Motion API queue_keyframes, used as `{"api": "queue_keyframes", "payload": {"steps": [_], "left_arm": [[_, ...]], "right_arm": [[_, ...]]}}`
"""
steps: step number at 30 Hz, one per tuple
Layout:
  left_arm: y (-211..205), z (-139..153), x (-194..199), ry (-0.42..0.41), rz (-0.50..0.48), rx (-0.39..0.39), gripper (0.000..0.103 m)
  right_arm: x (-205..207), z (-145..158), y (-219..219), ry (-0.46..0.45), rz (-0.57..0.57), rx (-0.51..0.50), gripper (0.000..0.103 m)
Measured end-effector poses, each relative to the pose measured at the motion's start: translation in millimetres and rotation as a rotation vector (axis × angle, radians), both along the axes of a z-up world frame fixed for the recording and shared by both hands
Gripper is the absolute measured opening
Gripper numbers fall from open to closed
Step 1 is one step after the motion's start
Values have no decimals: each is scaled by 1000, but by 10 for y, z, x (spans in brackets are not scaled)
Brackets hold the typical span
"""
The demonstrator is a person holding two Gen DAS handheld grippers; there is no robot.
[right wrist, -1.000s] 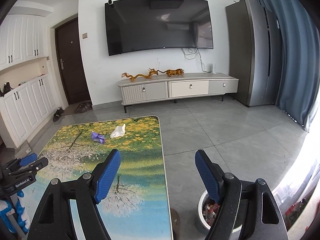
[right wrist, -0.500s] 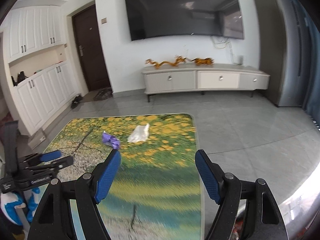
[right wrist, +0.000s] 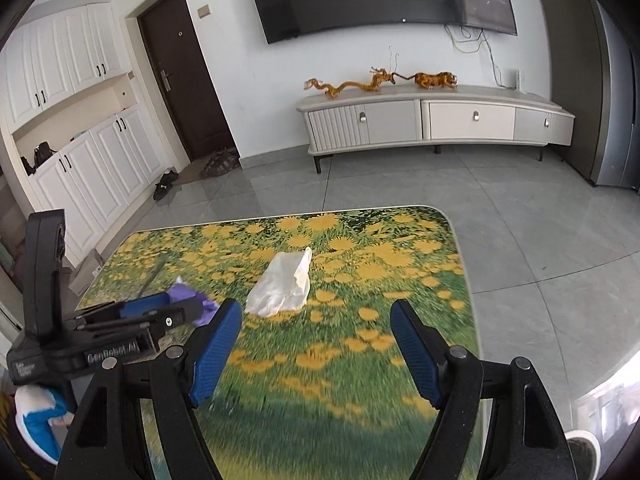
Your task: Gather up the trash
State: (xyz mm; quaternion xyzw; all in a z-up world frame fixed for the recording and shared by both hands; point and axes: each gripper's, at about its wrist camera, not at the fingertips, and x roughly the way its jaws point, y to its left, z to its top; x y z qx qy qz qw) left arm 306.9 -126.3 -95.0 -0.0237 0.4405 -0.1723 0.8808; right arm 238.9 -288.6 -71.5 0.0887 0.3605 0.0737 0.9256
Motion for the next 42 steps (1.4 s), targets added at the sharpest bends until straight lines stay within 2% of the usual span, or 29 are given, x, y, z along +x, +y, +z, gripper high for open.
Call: {"api": "queue_keyframes", "payload": {"steps": [2,4,6,8,14,17,19,21,30,42], "left_arm": [[-3,-36,4,-4,-7,5,57],[-5,-71,21,3,-16,9,48],[-7,-117,36,12,-20,33,34],[-1,-126,31,-12,-23,61,27],[108,-147,23,-15,-26,40,22],[126,-145,3,-15,-29,32,20],[150,-139,-43,-16,-33,27,19],[164,-128,-103,-22,-36,25,19],[218,52,-508,-64,-36,22,19],[442,368,-1321,-124,-1,22,19]], "right_arm": [[138,-49,25,12,6,6,73],[268,-103,66,32,24,12,70],[406,-169,133,54,48,6,66],[527,-237,207,76,72,5,61],[773,-421,329,138,85,-7,49],[805,-438,351,146,94,-16,37],[795,-453,359,148,99,-24,19],[771,-471,347,150,99,-16,9],[342,-368,339,100,118,34,5],[-714,94,401,15,143,69,5]]}}
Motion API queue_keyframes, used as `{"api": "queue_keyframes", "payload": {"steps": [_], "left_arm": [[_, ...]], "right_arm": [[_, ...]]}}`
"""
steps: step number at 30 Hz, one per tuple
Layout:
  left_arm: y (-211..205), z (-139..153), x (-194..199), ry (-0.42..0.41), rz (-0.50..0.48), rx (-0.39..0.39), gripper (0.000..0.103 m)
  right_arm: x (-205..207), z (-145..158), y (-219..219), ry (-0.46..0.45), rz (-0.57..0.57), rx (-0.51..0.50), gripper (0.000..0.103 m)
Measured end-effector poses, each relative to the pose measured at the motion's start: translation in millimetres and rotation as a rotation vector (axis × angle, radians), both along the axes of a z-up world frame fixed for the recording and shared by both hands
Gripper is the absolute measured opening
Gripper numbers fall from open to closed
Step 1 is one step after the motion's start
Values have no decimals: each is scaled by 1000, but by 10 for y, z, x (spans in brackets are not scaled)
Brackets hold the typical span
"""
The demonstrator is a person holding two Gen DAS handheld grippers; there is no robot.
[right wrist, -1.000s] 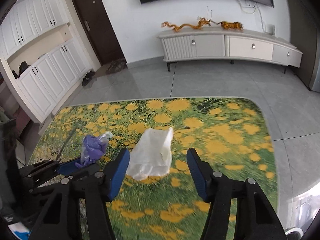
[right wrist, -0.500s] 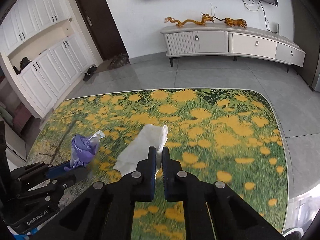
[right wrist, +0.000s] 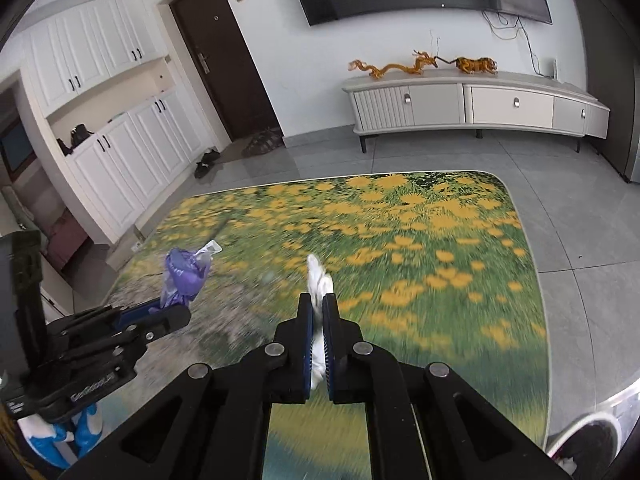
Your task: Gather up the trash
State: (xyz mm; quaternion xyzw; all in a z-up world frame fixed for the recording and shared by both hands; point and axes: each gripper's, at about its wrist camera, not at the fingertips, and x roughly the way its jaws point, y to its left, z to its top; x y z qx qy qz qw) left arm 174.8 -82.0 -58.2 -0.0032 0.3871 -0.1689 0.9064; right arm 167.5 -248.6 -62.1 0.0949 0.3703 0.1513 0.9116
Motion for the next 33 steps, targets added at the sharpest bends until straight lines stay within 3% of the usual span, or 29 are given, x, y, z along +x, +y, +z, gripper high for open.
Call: {"api": "queue_keyframes", "payload": {"steps": [8,14,15,18,19,33], "left_arm": [[97,198,-491,-30,11,-10,19],[172,289,-733,-39,26,-37,19],[184,292,-759,-40,28,-40,19],[220,277,-816,-38,33,-42,19],[235,267,-813,-38,34,-41,19],[352,116,-755,-22,39,-66,19]], "right_arm": [[-676,275,-35,-50,-6,5,5],[-825,176,-66,-3,-17,-24,7],[-816,135,-44,9,-14,-33,10],[-755,-35,53,44,-21,-84,41],[-746,-84,76,49,-21,-97,47],[-389,-530,316,122,-50,-270,54]]}}
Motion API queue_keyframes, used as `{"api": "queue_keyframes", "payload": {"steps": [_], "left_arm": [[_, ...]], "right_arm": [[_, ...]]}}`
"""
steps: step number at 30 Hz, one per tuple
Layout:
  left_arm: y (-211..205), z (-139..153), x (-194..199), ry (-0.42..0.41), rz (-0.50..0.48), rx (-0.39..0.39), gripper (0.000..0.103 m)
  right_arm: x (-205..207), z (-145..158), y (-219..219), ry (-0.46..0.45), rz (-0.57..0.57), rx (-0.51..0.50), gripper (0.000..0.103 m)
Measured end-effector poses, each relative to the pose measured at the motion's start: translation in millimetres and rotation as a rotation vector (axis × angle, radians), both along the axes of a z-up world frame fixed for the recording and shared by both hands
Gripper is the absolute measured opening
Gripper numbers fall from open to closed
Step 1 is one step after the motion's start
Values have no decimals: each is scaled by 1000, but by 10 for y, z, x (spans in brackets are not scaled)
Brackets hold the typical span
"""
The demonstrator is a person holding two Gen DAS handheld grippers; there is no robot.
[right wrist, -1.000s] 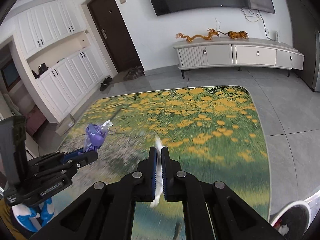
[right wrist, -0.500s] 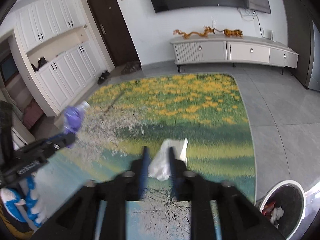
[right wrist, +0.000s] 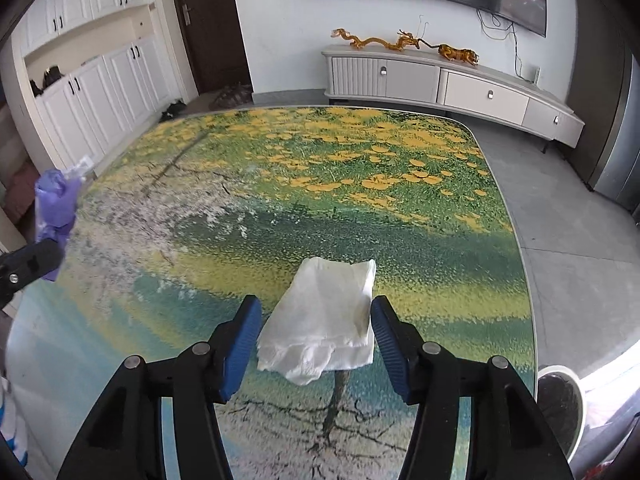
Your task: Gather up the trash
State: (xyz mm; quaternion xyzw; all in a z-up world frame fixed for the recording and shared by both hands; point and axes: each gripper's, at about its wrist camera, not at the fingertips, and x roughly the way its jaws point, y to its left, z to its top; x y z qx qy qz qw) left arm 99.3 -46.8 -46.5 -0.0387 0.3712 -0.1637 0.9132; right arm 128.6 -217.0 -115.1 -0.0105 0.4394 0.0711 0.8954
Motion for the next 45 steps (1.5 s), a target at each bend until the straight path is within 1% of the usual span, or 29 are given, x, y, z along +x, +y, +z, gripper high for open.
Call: {"api": "queue_keyframes", "payload": {"steps": [2,3,4,5,6,7,9,10,13,16,22,25,28,32,35,37,40,41,45], "left_arm": [[2,-18,3,3,-1,-5,19],[5,-26,2,4,1,-5,19],[12,-32,6,5,3,-6,19],[16,-36,5,6,5,-7,19],[19,-34,3,7,6,-7,19],[18,-32,-7,6,7,-6,19],[16,-21,-33,4,7,-4,19],[9,-10,-53,1,5,-1,19],[-9,31,-101,-8,3,7,19],[-29,82,-156,-19,2,14,19],[-158,229,-303,-50,-18,33,19],[-297,326,-370,-64,-49,39,19],[-495,408,-431,-71,-100,36,19],[-879,499,-505,-74,-197,34,19],[-1213,514,-556,-68,-273,45,19],[-1508,501,-599,-66,-335,64,19],[-1946,461,-657,-57,-423,87,19],[-2148,433,-679,-51,-463,99,19],[-2760,300,-739,-22,-575,133,19]], "right_arm": [[28,-39,11,15,-6,-13,54],[24,-44,26,8,-6,-31,53],[24,-51,45,5,-4,-57,47],[18,-54,59,-2,5,-71,43],[15,-52,60,-4,10,-68,35],[12,-47,57,-5,10,-68,25],[10,-48,29,-5,8,-57,15],[0,-46,8,-4,6,-43,13],[-67,-19,-38,-8,16,14,12],[-186,76,-66,-29,28,66,12],[-521,434,-184,-107,43,143,12],[-720,608,-343,-149,27,170,12],[-926,751,-570,-186,-10,186,12],[-1234,875,-997,-225,-98,195,12],[-1445,899,-1344,-240,-180,186,12],[-1594,881,-1595,-244,-242,178,12],[-1792,806,-1984,-237,-339,177,12],[-1844,769,-2105,-231,-368,180,12],[-2034,552,-2592,-188,-486,206,13]]}}
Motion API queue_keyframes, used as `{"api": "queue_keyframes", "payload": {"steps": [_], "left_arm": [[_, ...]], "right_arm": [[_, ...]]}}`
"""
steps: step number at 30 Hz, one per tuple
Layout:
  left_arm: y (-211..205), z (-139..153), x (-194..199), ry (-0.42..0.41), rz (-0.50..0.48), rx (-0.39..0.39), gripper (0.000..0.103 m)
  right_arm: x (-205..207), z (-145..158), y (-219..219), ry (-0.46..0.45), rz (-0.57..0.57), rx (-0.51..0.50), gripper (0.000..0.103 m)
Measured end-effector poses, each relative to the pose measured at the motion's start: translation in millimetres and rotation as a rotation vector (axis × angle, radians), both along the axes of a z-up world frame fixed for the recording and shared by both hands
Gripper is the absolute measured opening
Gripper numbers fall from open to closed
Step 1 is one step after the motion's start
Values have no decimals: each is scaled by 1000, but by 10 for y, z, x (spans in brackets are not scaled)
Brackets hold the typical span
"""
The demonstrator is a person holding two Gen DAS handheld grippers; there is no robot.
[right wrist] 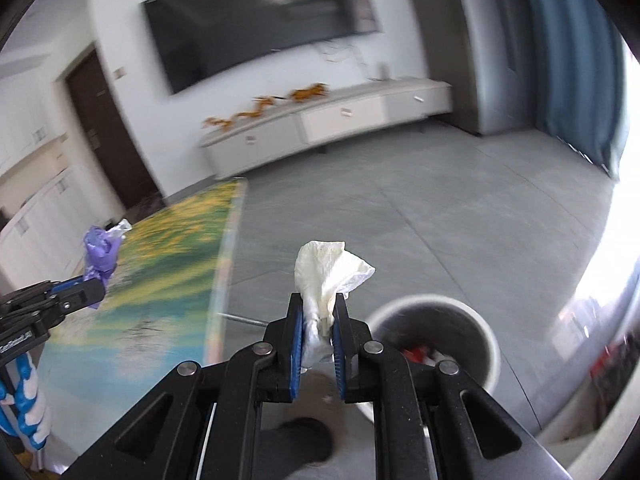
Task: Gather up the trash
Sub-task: 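Carry the purple bag and tissue to the white bin and open both tools over it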
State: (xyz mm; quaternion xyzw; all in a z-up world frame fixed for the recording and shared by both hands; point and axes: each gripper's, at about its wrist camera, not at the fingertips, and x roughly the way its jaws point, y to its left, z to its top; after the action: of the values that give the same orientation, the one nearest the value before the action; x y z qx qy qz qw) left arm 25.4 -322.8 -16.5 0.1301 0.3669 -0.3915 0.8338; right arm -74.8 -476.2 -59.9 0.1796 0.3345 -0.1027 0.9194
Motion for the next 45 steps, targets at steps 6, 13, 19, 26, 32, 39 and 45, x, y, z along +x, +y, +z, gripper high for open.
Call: {"api": "queue_keyframes", "payload": {"steps": [6,13,19,26,32,39,45], "left_arm": [[-824,-334,-34,70,-114,74,19],[-1485,-713,83,131,-157,141,19],[-1811,-1028,224,192,-153,188,20],[-1954,-1285,319,242,-126,203,26],[-1937,-1329,329,290,-127,178,39],[-1705,-1118,253,248,-103,154,47],[-1190,-679,191,97,4,124,59]], "right_arm": [[-112,-354,-559,63,-107,79,15],[11,-702,-829,128,-137,125,15],[132,-938,-962,164,-157,160,18],[163,-1058,-1092,195,-214,157,47],[98,-1075,-1148,201,-251,156,55],[9,-905,-1084,170,-267,147,61],[-2,-596,-837,117,-236,102,70]]}}
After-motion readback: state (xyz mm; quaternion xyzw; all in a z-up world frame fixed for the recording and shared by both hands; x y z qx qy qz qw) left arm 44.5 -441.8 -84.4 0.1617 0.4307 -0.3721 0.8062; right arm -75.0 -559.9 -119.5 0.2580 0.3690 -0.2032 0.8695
